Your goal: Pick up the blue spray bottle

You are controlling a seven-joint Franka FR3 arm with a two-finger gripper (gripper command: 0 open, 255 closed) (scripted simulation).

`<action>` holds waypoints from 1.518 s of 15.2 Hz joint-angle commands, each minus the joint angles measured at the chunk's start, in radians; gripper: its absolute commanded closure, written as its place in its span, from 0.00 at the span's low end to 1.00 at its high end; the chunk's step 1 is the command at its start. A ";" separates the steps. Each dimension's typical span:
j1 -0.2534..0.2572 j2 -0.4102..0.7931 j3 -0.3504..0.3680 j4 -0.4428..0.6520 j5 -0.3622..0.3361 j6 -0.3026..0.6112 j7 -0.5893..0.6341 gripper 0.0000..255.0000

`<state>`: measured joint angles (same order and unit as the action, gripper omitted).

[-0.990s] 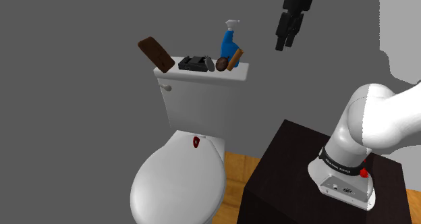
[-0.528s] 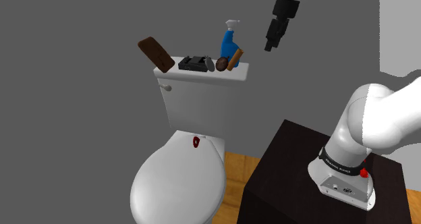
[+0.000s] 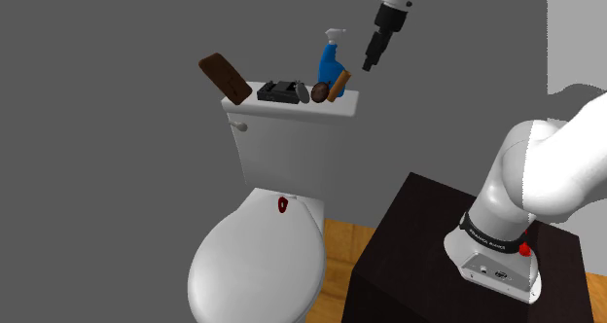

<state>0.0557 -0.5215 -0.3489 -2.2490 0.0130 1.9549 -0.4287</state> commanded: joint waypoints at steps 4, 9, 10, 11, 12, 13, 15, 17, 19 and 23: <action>0.048 0.147 -0.101 0.077 0.067 0.132 -0.171 0.00; 0.102 0.322 -0.201 0.208 0.206 0.210 -0.368 0.00; 0.110 0.360 -0.219 0.239 0.243 0.218 -0.411 0.00; 0.117 0.400 -0.237 0.273 0.283 0.224 -0.455 0.00; 0.121 0.441 -0.251 0.308 0.326 0.226 -0.499 0.00; 0.120 0.462 -0.256 0.327 0.348 0.226 -0.520 0.00; 0.118 0.466 -0.255 0.305 0.357 0.250 -0.533 0.00; 0.119 0.471 -0.255 0.284 0.368 0.273 -0.546 0.00; 0.119 0.478 -0.256 0.264 0.380 0.295 -0.559 0.00; 0.119 0.484 -0.257 0.249 0.390 0.313 -0.572 1.00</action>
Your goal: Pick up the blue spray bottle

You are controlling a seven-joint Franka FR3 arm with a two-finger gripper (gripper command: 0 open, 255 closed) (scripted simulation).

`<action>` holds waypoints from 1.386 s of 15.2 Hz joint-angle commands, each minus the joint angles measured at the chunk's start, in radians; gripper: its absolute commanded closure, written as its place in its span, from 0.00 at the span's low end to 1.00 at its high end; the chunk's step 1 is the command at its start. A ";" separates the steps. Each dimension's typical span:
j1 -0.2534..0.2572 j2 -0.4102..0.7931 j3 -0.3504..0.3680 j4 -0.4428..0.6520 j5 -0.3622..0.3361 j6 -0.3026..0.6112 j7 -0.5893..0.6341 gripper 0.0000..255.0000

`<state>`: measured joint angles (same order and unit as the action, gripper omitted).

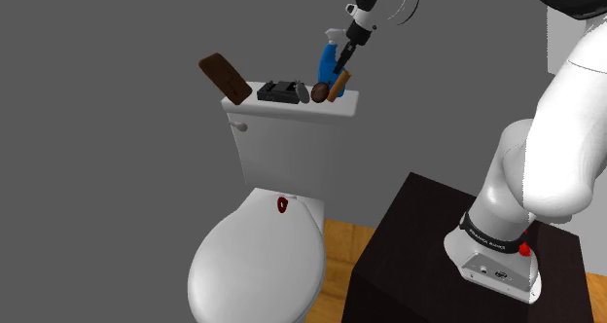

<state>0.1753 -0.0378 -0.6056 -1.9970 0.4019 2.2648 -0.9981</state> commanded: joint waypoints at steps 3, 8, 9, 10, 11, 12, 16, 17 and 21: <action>0.000 0.001 0.000 -0.002 0.002 0.002 -0.002 1.00; 0.000 0.001 0.000 -0.001 0.002 0.002 -0.002 1.00; 0.000 0.000 0.000 -0.003 0.001 0.003 -0.001 1.00; 0.000 -0.004 0.000 0.006 -0.006 -0.008 0.006 1.00; 0.000 -0.007 0.001 0.016 -0.012 -0.019 0.013 1.00; -0.001 -0.010 0.001 0.026 -0.018 -0.031 0.020 1.00; -0.002 -0.021 0.002 0.068 -0.039 -0.077 0.046 1.00; -0.002 -0.023 0.002 0.079 -0.043 -0.089 0.051 1.00; -0.003 -0.028 0.003 0.127 -0.058 -0.137 0.073 1.00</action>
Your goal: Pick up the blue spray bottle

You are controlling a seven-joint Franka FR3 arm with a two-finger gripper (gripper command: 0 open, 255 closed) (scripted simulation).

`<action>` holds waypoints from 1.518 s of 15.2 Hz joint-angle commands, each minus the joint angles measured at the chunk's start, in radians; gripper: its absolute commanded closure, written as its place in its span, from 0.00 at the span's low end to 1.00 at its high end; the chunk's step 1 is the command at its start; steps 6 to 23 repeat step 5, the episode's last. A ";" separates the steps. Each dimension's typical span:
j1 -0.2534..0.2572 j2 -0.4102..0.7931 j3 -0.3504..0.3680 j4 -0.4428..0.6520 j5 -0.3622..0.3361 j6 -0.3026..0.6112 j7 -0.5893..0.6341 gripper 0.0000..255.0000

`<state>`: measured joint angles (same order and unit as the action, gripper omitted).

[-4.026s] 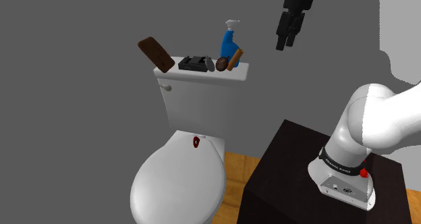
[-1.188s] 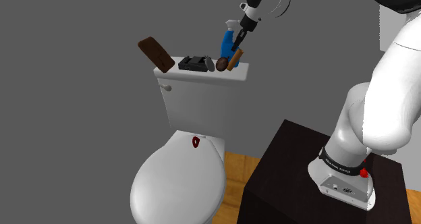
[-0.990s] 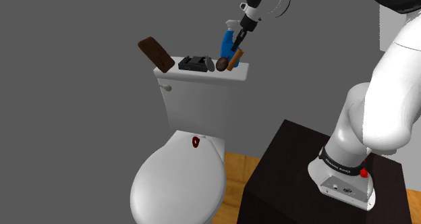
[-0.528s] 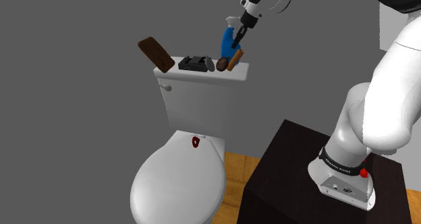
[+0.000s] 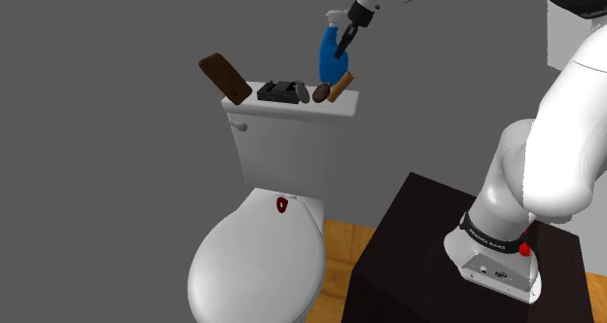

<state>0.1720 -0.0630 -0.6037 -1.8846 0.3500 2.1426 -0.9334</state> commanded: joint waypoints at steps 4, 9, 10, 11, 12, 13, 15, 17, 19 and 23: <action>-0.001 -0.004 0.001 0.054 -0.015 -0.054 0.024 1.00; -0.001 -0.004 0.001 0.054 -0.014 -0.054 0.024 1.00; -0.001 -0.004 0.001 0.054 -0.014 -0.054 0.024 1.00; -0.001 -0.004 0.001 0.054 -0.014 -0.054 0.024 1.00; -0.001 -0.004 0.001 0.054 -0.014 -0.054 0.024 1.00; -0.001 -0.004 0.001 0.054 -0.014 -0.054 0.024 1.00; -0.001 -0.004 0.001 0.054 -0.014 -0.054 0.024 1.00; -0.001 -0.004 0.001 0.054 -0.014 -0.054 0.024 1.00; -0.001 -0.004 0.001 0.054 -0.014 -0.054 0.024 1.00; -0.001 -0.004 0.001 0.054 -0.014 -0.054 0.024 1.00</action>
